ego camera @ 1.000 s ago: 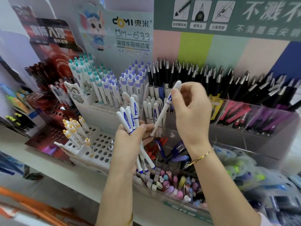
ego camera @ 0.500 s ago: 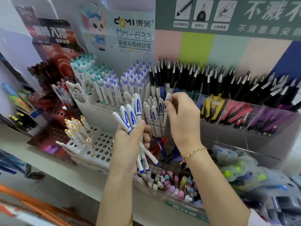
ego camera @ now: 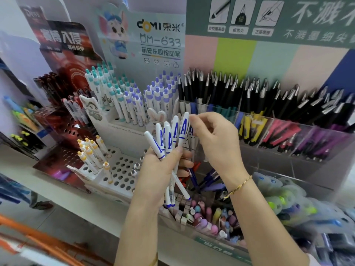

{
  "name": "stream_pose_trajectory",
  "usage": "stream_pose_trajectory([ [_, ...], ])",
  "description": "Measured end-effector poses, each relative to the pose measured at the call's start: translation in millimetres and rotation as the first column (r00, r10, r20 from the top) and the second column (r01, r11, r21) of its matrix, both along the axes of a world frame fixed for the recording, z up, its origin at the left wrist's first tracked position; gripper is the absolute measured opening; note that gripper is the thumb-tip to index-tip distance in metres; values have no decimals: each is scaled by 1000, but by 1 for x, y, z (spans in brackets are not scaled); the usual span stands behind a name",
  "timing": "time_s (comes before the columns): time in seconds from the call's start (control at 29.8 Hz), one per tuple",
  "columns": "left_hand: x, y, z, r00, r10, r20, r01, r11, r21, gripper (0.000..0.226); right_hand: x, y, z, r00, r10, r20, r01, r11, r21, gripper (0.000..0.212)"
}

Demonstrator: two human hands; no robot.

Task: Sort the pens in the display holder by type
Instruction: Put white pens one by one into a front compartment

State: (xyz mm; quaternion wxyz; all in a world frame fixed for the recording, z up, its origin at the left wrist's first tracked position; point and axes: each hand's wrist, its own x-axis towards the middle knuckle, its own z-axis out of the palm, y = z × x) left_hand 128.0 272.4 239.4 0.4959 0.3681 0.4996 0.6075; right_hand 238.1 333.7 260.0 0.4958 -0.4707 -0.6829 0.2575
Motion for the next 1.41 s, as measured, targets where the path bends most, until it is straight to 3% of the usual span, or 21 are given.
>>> stream_pose_trajectory([
  [0.07, 1, 1, 0, 1000, -17, -3, 17, 1000, -4, 17, -2, 0, 3, 996, 82, 24, -80, 995, -65, 11],
  [0.13, 1, 3, -2, 1000, 22, -8, -22, 1000, -12, 15, -3, 1, 7, 995, 75, -71, -79, 995, -56, 7],
  [0.2, -2, 5, -4, 996, 86, -2, -86, 996, -13, 13, -1, 2, 15, 985, -7, -170, 15, 999, 45, 9],
  [0.27, -6, 6, -4, 989, 148, 14, -148, 989, -7, 16, 1, 4, 21, 981, -94, -171, 125, 975, 184, 9],
  [0.34, -9, 6, -3, 982, 186, 23, -185, 982, -18, 15, 1, 7, 23, 979, -162, -125, 193, 936, 294, 8],
  [0.44, -9, 4, -1, 981, 192, 18, -191, 981, -45, 12, -3, 9, 16, 981, -183, -72, 196, 922, 333, 8],
  [0.67, -9, 3, -2, 987, 148, 63, -147, 989, -19, 8, -8, 8, -16, 978, -125, 165, 102, 985, 140, 14],
  [0.84, -6, 1, -2, 997, 81, 8, -81, 996, 25, 10, -7, 11, -25, 907, -169, 386, 155, 986, 67, 25],
  [0.94, -5, 0, -2, 1000, 27, -13, -26, 999, 39, 10, -2, 6, -16, 959, -162, 232, 136, 983, 125, 19],
  [1.01, -3, 0, -2, 1000, -8, -21, 9, 999, 36, 11, 0, 0, -3, 995, -63, 77, 54, 993, 108, 14],
  [1.11, 1, 1, -1, 999, -50, -6, 51, 998, 36, 12, 0, -3, 7, 990, 129, 61, -127, 991, -45, 10],
  [1.17, 3, 1, -1, 998, -63, 4, 63, 997, 34, 15, 0, -1, 7, 987, 157, 38, -153, 984, -94, 9],
  [1.31, 2, 4, -4, 997, 36, 68, -37, 999, 14, 15, 5, 5, 17, 984, -45, -174, 60, 995, 82, 11],
  [1.41, -2, 8, -10, 989, 145, 36, -144, 989, -10, 16, 9, 7, 26, 974, -147, -171, 189, 947, 260, 10],
])
